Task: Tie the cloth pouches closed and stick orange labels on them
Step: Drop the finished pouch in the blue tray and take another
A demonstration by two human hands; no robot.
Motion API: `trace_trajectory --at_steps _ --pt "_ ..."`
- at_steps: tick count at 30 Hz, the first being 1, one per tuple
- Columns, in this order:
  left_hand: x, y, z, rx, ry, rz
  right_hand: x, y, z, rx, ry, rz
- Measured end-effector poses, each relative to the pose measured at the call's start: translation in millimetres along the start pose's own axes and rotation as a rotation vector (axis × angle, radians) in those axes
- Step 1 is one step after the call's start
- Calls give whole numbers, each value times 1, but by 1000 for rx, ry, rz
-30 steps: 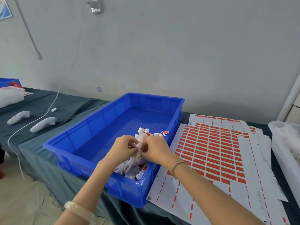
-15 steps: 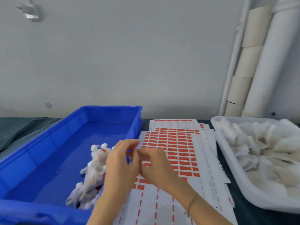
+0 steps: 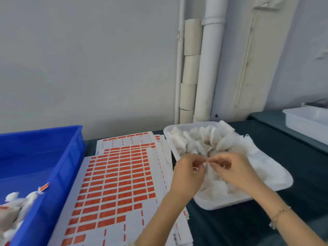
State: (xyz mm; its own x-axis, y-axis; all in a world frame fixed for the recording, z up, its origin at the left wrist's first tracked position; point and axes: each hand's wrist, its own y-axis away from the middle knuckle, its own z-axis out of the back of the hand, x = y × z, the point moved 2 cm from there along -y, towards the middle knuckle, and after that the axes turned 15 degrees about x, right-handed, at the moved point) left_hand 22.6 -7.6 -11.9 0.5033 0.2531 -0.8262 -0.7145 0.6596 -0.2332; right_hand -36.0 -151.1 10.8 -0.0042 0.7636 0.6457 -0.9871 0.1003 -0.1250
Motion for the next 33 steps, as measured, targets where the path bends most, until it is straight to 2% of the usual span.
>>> trace_trajectory --at_steps 4,9,15,19,22,27,30,33 --pt "-2 -57 -28 263 -172 48 -55 -13 33 15 167 -175" --pt "-1 -106 -61 461 -387 125 -94 -29 43 242 365 -356" --pt "5 -123 -90 649 -508 150 -106 -42 30 398 472 -452" --pt "7 -128 -95 551 -569 143 -113 -48 23 313 575 -474" --pt "10 -131 -100 558 -640 201 -114 -50 28 165 517 -449" --pt "7 -130 -102 528 -699 191 -111 -49 32 142 336 -372" --pt "5 -127 -88 495 -645 158 -103 -47 36 88 138 -296" --pt "5 -119 -58 376 -473 136 -93 -43 41 1 84 -207"
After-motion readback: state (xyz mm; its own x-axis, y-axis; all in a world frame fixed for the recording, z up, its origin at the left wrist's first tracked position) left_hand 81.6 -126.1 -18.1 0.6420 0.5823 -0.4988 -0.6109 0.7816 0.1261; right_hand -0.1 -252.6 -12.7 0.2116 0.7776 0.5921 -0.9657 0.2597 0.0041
